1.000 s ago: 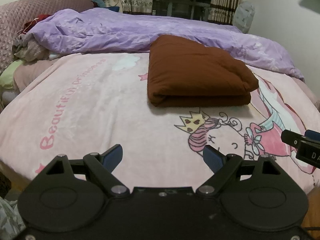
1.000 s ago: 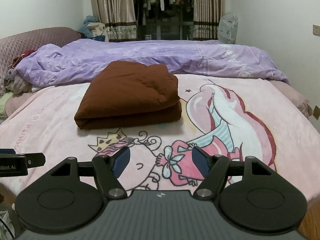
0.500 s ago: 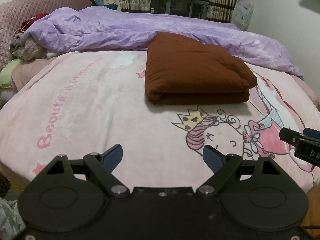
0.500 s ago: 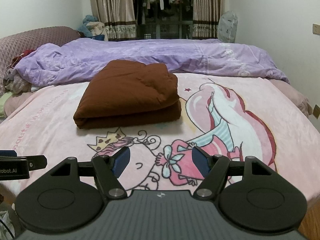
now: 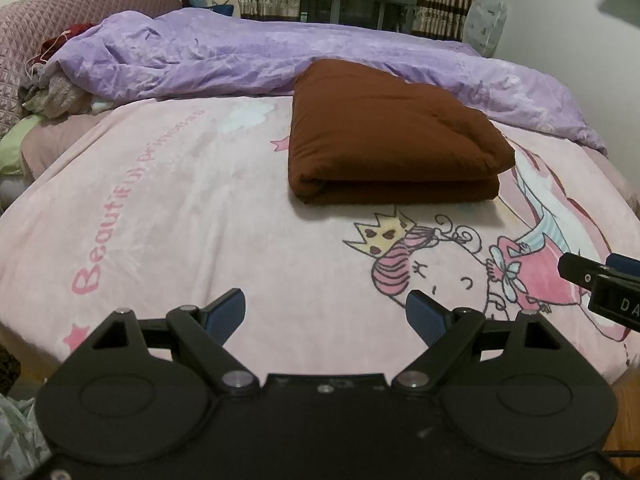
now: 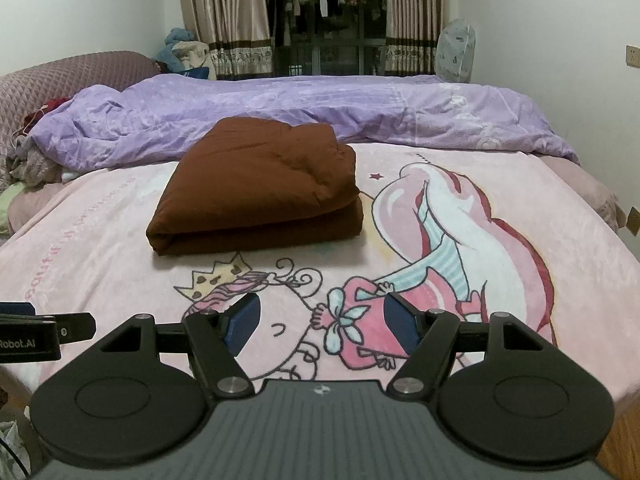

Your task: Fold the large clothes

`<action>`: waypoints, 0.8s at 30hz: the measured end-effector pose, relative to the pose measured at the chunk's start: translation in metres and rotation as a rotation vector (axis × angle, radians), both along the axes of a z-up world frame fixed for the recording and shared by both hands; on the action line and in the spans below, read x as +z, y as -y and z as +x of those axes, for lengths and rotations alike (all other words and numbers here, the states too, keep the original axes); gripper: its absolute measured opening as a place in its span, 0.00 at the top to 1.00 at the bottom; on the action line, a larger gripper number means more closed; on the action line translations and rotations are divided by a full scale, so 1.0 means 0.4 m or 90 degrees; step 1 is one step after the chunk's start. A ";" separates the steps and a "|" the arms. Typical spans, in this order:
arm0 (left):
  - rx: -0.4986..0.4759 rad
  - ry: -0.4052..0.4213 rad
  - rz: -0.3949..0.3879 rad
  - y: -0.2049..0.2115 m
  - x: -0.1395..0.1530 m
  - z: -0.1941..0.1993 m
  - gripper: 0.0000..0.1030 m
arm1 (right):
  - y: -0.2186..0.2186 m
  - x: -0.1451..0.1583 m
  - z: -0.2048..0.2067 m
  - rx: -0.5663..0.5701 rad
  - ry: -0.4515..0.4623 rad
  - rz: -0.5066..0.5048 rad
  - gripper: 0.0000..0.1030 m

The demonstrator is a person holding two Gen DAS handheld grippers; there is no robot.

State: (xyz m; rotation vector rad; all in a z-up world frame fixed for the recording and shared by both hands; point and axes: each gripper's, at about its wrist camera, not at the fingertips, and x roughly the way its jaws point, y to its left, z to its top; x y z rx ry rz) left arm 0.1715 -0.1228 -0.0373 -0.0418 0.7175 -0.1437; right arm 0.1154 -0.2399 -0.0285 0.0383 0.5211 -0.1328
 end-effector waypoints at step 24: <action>-0.002 -0.001 -0.006 -0.006 0.001 0.004 0.13 | 0.000 0.003 -0.001 0.001 -0.001 -0.001 0.20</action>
